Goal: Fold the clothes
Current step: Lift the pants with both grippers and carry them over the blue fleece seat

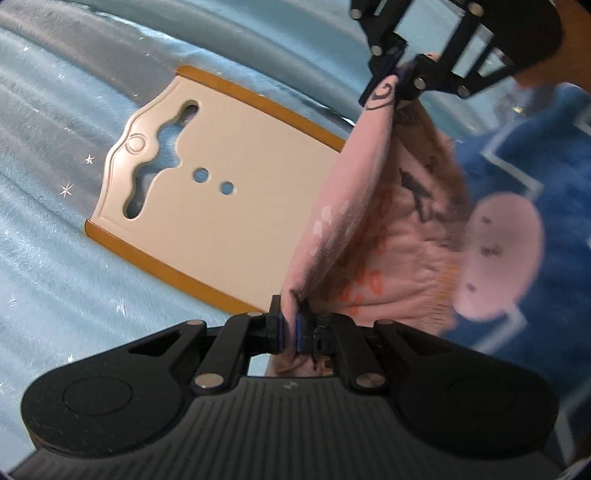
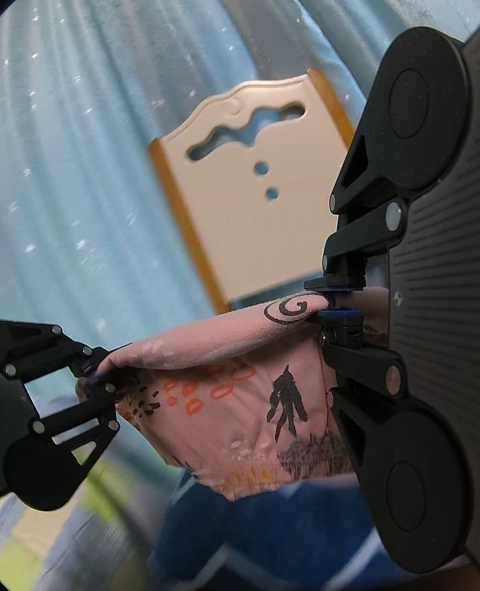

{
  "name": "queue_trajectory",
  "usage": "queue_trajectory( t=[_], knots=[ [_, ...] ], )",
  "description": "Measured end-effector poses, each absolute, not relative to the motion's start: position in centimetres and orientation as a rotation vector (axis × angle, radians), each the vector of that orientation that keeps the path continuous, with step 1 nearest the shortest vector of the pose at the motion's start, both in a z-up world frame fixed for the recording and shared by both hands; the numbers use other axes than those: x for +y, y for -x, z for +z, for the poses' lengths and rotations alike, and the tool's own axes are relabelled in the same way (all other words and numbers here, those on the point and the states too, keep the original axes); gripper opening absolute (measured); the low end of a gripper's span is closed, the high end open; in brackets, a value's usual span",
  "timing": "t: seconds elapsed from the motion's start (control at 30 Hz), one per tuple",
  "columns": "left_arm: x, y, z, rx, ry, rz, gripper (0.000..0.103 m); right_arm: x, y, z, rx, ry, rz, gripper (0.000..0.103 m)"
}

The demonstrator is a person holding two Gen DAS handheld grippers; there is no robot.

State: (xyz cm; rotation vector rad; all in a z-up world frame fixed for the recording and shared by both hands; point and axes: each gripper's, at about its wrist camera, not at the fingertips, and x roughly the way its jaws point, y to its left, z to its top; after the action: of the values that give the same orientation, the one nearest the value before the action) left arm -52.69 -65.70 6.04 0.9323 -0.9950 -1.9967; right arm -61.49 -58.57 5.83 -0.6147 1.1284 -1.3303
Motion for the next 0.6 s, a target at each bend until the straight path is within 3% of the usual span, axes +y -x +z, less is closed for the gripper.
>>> queue_trajectory(
  t=[0.17,0.33,0.43,0.6],
  knots=[
    [-66.6,53.9,0.3,-0.930,-1.021,-2.053,0.005,-60.1,65.1,3.7,1.093,0.596,-1.378,0.006],
    [-66.0,54.2,-8.8,-0.814,-1.190,-2.117,0.006,-61.1,66.0,-6.0,1.211,0.446,-1.239,0.005],
    [-65.4,53.7,-9.6,-0.815,-1.126,-2.088,0.008,-60.2,66.1,-8.6,1.231,0.440,-1.201,0.006],
    [-64.7,52.9,-9.7,-0.856,-1.101,-2.052,0.015,-58.8,66.9,-8.4,1.257,0.449,-1.240,0.020]
  ],
)
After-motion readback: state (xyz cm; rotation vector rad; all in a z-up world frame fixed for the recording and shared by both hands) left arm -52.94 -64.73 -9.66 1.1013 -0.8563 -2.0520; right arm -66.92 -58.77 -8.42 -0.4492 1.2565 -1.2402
